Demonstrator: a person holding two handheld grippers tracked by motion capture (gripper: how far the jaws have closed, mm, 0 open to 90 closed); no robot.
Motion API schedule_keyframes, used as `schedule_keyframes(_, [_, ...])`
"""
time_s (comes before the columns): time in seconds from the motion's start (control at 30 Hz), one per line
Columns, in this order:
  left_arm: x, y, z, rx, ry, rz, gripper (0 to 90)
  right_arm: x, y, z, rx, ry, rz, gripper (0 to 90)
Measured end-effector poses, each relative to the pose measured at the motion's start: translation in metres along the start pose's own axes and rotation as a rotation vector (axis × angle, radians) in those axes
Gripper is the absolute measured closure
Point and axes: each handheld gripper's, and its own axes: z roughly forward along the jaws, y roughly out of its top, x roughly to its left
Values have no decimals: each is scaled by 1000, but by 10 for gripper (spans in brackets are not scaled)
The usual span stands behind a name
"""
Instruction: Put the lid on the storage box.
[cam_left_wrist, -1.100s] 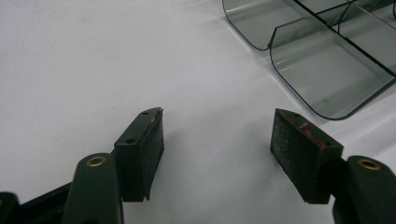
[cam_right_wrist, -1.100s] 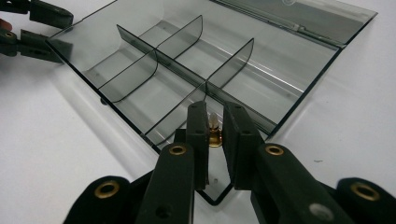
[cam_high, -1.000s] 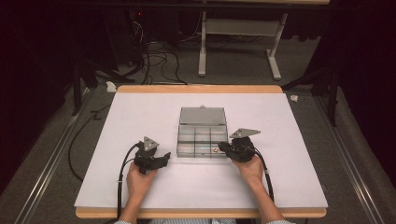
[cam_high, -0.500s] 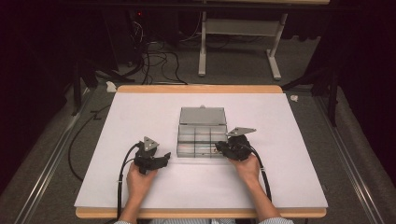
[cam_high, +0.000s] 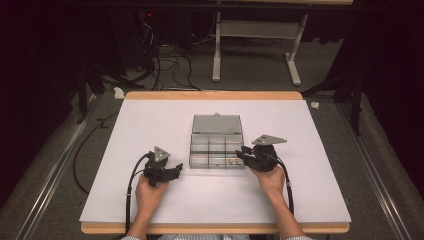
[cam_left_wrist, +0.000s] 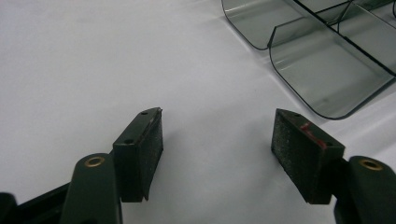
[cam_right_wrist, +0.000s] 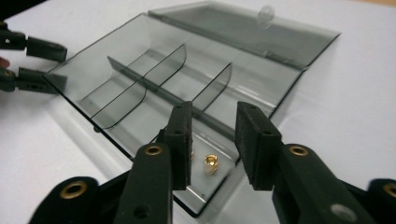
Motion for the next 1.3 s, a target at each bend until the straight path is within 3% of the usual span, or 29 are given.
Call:
schedule_keyframes(0.23, [0,0,0,0,1,1,341,-10,-5,-15,-54,-34,18,582])
schedule_keyframes(0.67, [0,0,0,1,0,0,341,-24,-18,-23,-56,-95,64,528])
schedule_keyframes(1.03, [1,0,0,1,-2,-1,340,-36,-25,-20,-51,-104,89,481])
schedule_keyframes(1.17, [0,1,1,11,-23,13,282,-40,-27,-17,-38,-102,96,474])
schedule_keyframes(1.3, [4,2,0,12,-48,-10,287,-45,-28,-13,-37,-107,120,471])
